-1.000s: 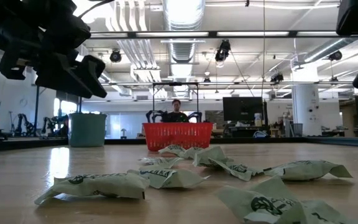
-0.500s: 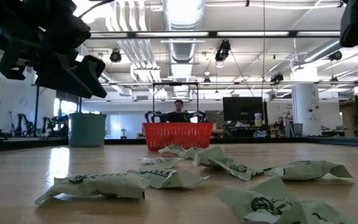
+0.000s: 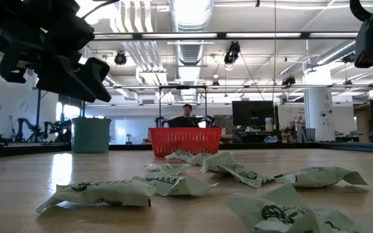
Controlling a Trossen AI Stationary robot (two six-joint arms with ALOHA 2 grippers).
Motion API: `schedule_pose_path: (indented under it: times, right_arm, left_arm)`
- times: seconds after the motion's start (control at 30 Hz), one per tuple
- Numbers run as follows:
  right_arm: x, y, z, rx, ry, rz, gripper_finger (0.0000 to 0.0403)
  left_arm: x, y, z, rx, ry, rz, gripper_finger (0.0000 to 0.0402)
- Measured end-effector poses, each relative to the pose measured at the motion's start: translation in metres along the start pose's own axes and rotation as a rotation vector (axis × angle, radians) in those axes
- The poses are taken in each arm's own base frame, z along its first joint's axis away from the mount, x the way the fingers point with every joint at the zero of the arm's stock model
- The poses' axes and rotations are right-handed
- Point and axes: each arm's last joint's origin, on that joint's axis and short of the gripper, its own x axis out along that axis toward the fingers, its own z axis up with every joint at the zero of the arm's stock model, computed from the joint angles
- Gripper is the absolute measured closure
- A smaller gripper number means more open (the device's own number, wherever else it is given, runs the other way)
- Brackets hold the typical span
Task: Pick and place items into bin
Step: Put the stevia packet into the red bin
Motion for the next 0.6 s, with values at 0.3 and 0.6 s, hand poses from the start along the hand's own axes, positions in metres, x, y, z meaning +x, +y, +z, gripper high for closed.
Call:
schedule_pose_path:
  times: [0.3,0.6]
  right_arm:
    - [0.0002,-0.0038,-0.0005,-0.023,-0.005,-0.041,0.0221]
    - [0.0008,-0.0048,0.001,-0.04,-0.022,-0.052,0.0268]
  left_arm:
    - [0.0002,-0.0003,-0.001,0.0,0.003,-0.001,0.0233]
    - [0.0005,-0.0006,-0.0025,0.0,0.008,-0.001,0.0233]
